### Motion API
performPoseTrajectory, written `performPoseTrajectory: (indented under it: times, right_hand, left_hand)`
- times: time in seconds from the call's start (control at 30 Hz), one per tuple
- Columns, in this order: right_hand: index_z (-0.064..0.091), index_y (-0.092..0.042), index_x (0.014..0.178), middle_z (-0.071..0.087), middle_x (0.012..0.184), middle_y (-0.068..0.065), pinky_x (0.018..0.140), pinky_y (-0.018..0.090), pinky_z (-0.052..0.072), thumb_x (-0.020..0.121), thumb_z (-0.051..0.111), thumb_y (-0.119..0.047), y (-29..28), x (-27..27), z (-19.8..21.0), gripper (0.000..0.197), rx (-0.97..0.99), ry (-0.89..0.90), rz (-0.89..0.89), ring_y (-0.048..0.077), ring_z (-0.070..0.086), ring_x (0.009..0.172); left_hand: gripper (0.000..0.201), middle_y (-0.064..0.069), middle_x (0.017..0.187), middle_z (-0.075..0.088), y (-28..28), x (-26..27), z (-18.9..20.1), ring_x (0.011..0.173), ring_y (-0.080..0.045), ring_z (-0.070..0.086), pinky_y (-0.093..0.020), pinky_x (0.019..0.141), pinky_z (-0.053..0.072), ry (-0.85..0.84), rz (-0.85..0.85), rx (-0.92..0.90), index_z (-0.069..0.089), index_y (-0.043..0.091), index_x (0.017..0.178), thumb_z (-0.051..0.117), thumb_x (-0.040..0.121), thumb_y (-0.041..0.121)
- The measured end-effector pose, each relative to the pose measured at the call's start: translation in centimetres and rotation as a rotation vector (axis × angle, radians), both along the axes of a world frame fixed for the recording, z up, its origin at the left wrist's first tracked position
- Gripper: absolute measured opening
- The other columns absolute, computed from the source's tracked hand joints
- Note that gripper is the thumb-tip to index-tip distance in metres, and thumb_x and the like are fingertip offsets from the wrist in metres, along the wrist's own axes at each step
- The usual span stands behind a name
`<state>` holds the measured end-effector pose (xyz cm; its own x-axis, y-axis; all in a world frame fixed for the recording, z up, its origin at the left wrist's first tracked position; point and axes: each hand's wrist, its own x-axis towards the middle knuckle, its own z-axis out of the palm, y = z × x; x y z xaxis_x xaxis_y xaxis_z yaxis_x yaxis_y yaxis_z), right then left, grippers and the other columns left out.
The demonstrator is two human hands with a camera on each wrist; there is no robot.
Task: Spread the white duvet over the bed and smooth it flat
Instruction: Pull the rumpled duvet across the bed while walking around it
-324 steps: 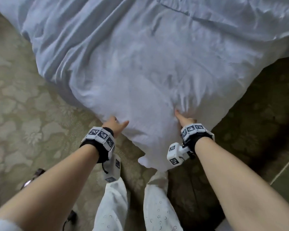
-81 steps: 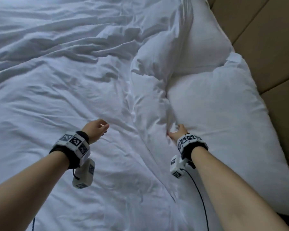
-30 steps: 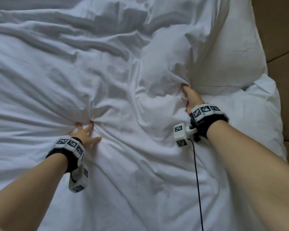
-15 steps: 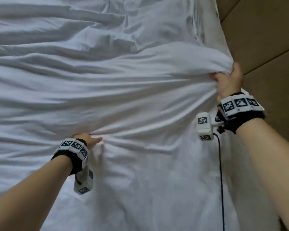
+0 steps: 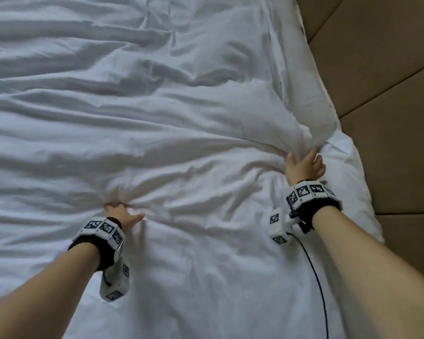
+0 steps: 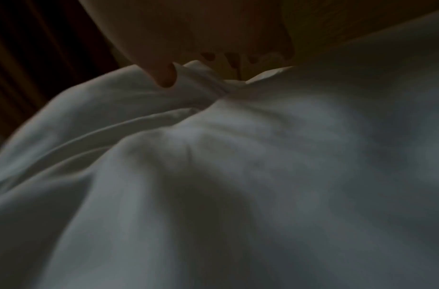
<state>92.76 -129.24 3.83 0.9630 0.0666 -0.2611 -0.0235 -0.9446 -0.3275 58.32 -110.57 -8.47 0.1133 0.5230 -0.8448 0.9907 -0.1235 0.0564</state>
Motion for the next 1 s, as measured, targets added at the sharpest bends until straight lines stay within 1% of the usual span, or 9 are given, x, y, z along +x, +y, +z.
performPoseTrajectory:
  times: [0.07, 0.2, 0.27, 0.4, 0.57, 0.7, 0.83, 0.9, 1.0]
  right_hand:
    - [0.003, -0.024, 0.152, 0.0, 0.16, 0.006, 0.115, 0.054, -0.001, 0.093, 0.039, -0.051, -0.4, -3.2, 0.8, 0.074, -0.072, 0.016, 0.142, 0.029, -0.003, 0.147]
    - [-0.003, -0.037, 0.149, -0.019, 0.158, -0.002, 0.111, 0.058, -0.013, 0.087, 0.04, -0.064, -3.0, -12.3, -1.0, 0.08, -0.331, 0.107, 0.796, 0.027, -0.02, 0.145]
    - [-0.007, -0.036, 0.149, -0.022, 0.157, -0.001, 0.11, 0.059, -0.015, 0.085, 0.038, -0.068, -5.6, -12.9, -2.3, 0.084, -0.504, 0.119, 0.89, 0.026, -0.024, 0.144]
    - [-0.008, -0.033, 0.15, -0.015, 0.159, -0.002, 0.112, 0.057, -0.012, 0.085, 0.027, -0.072, -12.1, -8.2, -2.4, 0.083, -0.567, 0.038, 0.504, 0.026, -0.015, 0.146]
    - [-0.001, -0.028, 0.151, -0.01, 0.16, -0.001, 0.115, 0.058, -0.008, 0.09, 0.022, -0.065, -19.7, -5.8, -0.4, 0.075, -0.375, 0.265, -0.155, 0.027, -0.012, 0.147]
    - [0.019, -0.024, 0.149, 0.012, 0.158, 0.005, 0.117, 0.049, 0.012, 0.089, 0.014, -0.061, -21.3, -8.4, -1.1, 0.07, -0.222, 0.238, 0.057, 0.026, 0.013, 0.145]
    - [0.035, -0.013, 0.143, 0.04, 0.145, 0.016, 0.111, 0.036, 0.028, 0.098, 0.038, -0.038, -23.4, -12.0, 0.1, 0.051, 0.121, 0.215, -0.002, 0.031, 0.038, 0.133]
    - [0.039, -0.014, 0.141, 0.046, 0.142, 0.014, 0.108, 0.034, 0.033, 0.097, 0.044, -0.037, -25.8, -14.1, 1.1, 0.05, 0.24, 0.267, -0.03, 0.03, 0.044, 0.13]
    - [0.043, -0.011, 0.135, 0.05, 0.139, 0.012, 0.104, 0.032, 0.037, 0.089, 0.055, -0.046, -31.4, -17.7, 2.1, 0.059, 0.181, 0.384, -0.027, 0.028, 0.049, 0.127]
  left_hand:
    - [0.096, -0.031, 0.152, 0.013, -0.7, -0.1, -0.2, 0.144, -0.039, 0.014, -0.041, 0.116, 0.022, 0.015, -0.061, 0.007, 0.018, -0.003, 0.146, 0.053, 0.083, 0.061]
    - [0.126, -0.031, 0.154, -0.006, -2.0, -0.5, -1.6, 0.145, -0.039, -0.008, -0.047, 0.12, 0.009, 0.019, -0.14, -0.029, -0.002, -0.003, 0.148, 0.06, 0.068, 0.072]
    - [0.133, -0.031, 0.153, -0.01, -2.7, -0.6, -2.1, 0.144, -0.04, -0.012, -0.048, 0.12, 0.007, -0.013, -0.136, -0.021, -0.005, -0.003, 0.148, 0.061, 0.062, 0.074]
    - [0.127, -0.028, 0.154, -0.013, -3.1, -1.5, -2.5, 0.145, -0.038, -0.014, -0.046, 0.12, 0.003, -0.051, -0.131, 0.04, -0.009, -0.003, 0.147, 0.071, 0.069, 0.058]
    - [0.116, -0.024, 0.156, -0.007, -4.8, -1.1, -0.2, 0.147, -0.035, -0.003, -0.043, 0.121, 0.01, -0.086, -0.106, 0.045, -0.004, 0.007, 0.15, 0.071, 0.074, 0.05]
    - [0.107, -0.023, 0.157, -0.003, -8.4, -0.3, 2.1, 0.145, -0.039, 0.006, -0.046, 0.119, 0.016, -0.182, -0.17, 0.102, 0.005, 0.009, 0.151, 0.071, 0.075, 0.048]
    - [0.099, -0.016, 0.158, -0.007, -12.2, 0.0, 4.3, 0.147, -0.03, -0.001, -0.046, 0.12, 0.013, -0.272, -0.233, 0.087, 0.004, 0.011, 0.151, 0.067, 0.081, 0.042]
    - [0.096, -0.014, 0.159, -0.005, -13.9, -0.1, 5.4, 0.148, -0.028, 0.0, -0.044, 0.12, 0.013, -0.309, -0.274, 0.108, 0.004, 0.011, 0.151, 0.065, 0.083, 0.041]
    - [0.09, -0.013, 0.159, 0.001, -17.0, -1.1, 7.4, 0.148, -0.026, 0.005, -0.04, 0.12, 0.014, -0.339, -0.306, 0.118, 0.008, 0.01, 0.151, 0.062, 0.086, 0.04]
